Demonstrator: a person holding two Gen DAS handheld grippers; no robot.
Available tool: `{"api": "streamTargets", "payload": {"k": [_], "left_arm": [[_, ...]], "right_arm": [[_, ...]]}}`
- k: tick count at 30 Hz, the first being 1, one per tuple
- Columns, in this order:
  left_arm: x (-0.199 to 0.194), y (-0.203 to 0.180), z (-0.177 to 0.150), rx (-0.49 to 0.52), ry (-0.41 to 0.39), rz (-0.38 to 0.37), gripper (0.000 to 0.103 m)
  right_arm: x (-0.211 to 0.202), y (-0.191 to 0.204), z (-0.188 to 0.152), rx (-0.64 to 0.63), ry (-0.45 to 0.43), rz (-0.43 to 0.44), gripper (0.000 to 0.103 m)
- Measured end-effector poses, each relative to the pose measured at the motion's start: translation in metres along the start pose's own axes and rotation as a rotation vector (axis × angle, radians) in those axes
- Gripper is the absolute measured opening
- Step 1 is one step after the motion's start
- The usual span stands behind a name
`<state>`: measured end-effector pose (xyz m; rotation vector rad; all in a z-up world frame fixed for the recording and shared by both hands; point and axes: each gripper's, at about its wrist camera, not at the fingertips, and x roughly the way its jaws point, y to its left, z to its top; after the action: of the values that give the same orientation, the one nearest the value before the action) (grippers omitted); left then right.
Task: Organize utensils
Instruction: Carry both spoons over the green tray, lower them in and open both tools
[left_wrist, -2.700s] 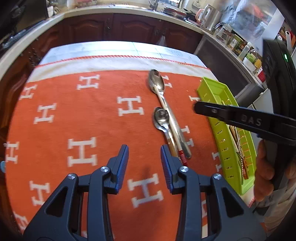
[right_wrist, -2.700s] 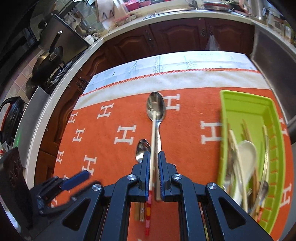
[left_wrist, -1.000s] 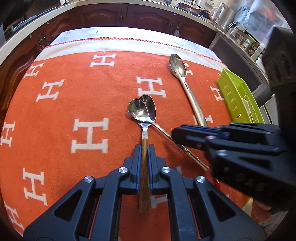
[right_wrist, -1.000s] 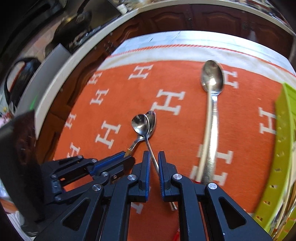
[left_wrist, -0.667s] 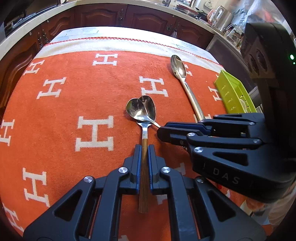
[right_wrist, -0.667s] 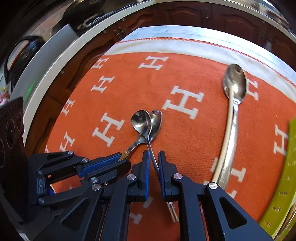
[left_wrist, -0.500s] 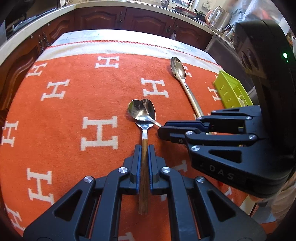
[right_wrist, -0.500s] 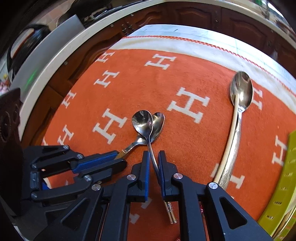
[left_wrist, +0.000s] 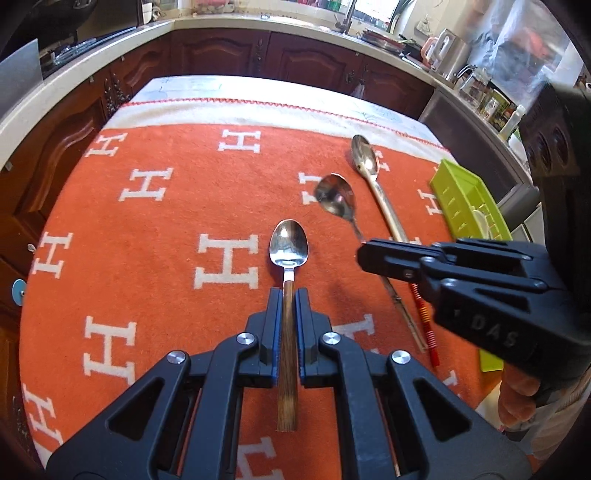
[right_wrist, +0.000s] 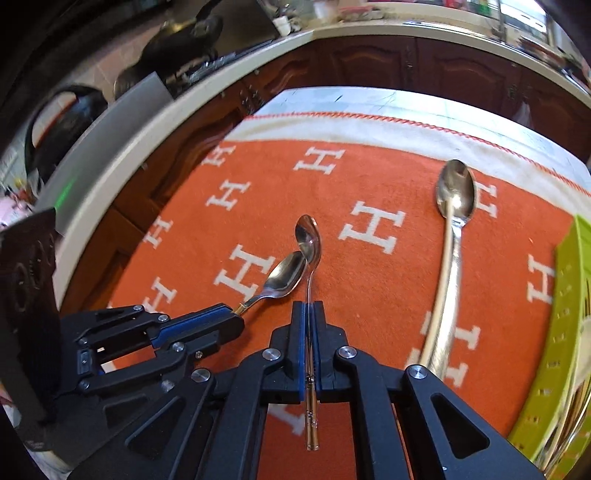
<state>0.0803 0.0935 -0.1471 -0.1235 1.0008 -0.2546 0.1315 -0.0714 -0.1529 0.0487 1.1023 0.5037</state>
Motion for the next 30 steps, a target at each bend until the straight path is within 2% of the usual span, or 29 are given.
{"api": "streamTargets", "payload": {"k": [8, 15, 19, 23, 30], "left_arm": [[-0.037, -0.019, 0.0, 0.017, -0.067, -0.007, 0.004], [-0.08, -0.058, 0.004, 0.074, -0.126, -0.047, 0.004], [-0.097, -0.089, 0.013, 0.104, -0.135, -0.091, 0.004], [-0.104, -0.123, 0.029, 0.126, -0.126, -0.145, 0.004], [-0.083, -0.199, 0.047, 0.193, -0.072, -0.224, 0.004]], "right_arm": [[-0.056, -0.018, -0.023, 0.112, -0.09, 0.039, 0.002], [-0.115, -0.042, -0.047, 0.212, -0.17, 0.052, 0.002], [-0.148, -0.066, -0.061, 0.276, -0.208, 0.036, 0.002], [-0.184, -0.1, -0.077, 0.345, -0.254, -0.024, 0.002], [-0.225, -0.166, -0.11, 0.463, -0.291, -0.115, 0.002]]}}
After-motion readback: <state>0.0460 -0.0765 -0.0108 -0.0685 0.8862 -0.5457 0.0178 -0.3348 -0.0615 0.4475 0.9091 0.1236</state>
